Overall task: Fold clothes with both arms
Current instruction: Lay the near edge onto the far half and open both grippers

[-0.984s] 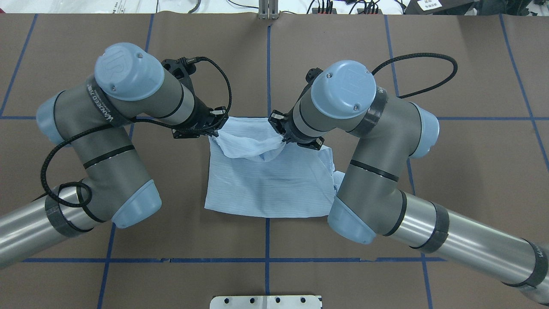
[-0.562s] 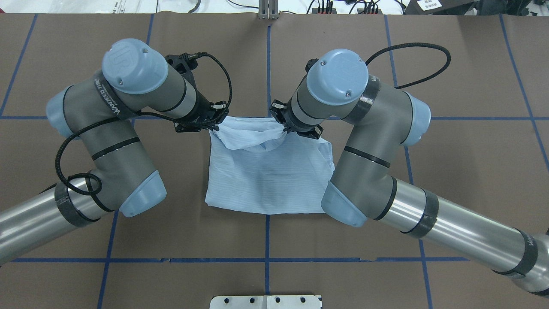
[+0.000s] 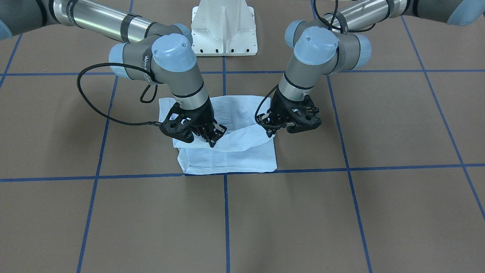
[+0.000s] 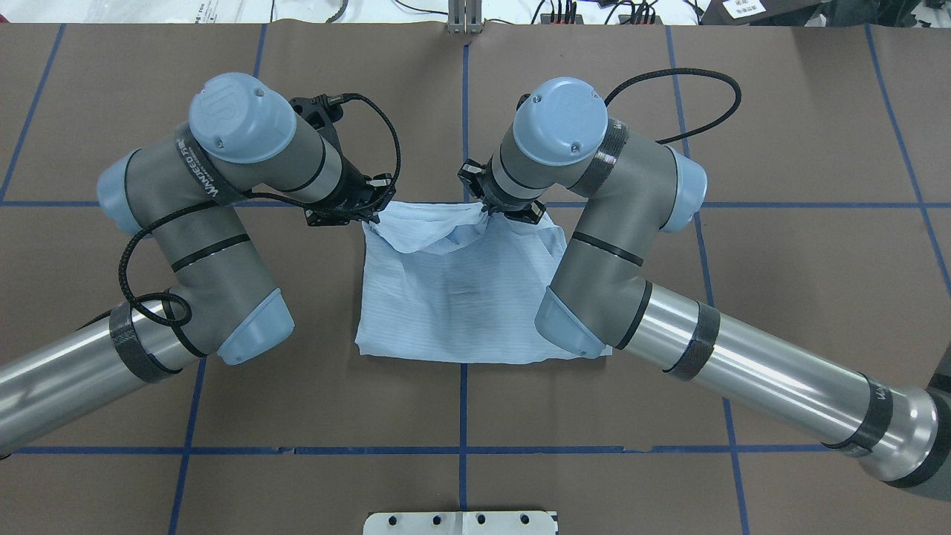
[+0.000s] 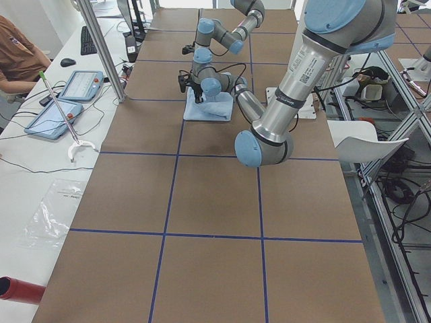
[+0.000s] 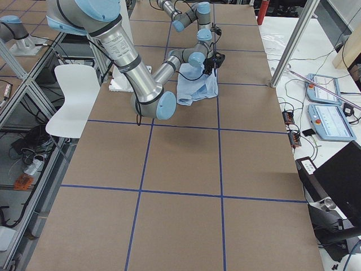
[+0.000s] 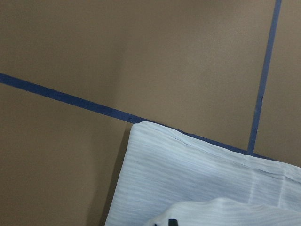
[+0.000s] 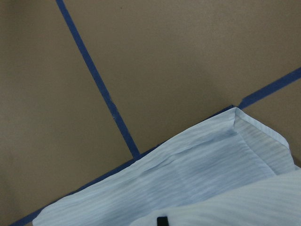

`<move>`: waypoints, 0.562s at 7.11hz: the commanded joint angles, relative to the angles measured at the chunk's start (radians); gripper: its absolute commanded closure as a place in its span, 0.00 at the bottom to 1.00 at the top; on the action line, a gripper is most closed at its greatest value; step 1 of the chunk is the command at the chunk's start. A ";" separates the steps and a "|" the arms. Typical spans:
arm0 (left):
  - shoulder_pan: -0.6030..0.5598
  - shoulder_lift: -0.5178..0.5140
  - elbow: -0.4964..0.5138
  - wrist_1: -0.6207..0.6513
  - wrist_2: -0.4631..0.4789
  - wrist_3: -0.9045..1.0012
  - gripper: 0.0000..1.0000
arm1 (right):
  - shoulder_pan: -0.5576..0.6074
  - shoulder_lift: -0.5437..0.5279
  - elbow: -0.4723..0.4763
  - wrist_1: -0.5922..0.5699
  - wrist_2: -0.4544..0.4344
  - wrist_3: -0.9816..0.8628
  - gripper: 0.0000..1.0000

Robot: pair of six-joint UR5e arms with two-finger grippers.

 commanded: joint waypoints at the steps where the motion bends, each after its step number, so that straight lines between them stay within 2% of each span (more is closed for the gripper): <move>1: -0.020 -0.004 0.021 -0.017 0.002 -0.007 0.23 | 0.002 -0.009 -0.016 0.001 0.004 0.000 0.00; 2: -0.046 -0.004 0.041 -0.017 0.002 -0.001 0.01 | 0.008 -0.028 -0.017 0.004 0.043 -0.099 0.00; 4: -0.093 0.001 0.058 -0.008 -0.003 0.012 0.01 | 0.015 -0.029 -0.011 0.021 0.058 -0.135 0.00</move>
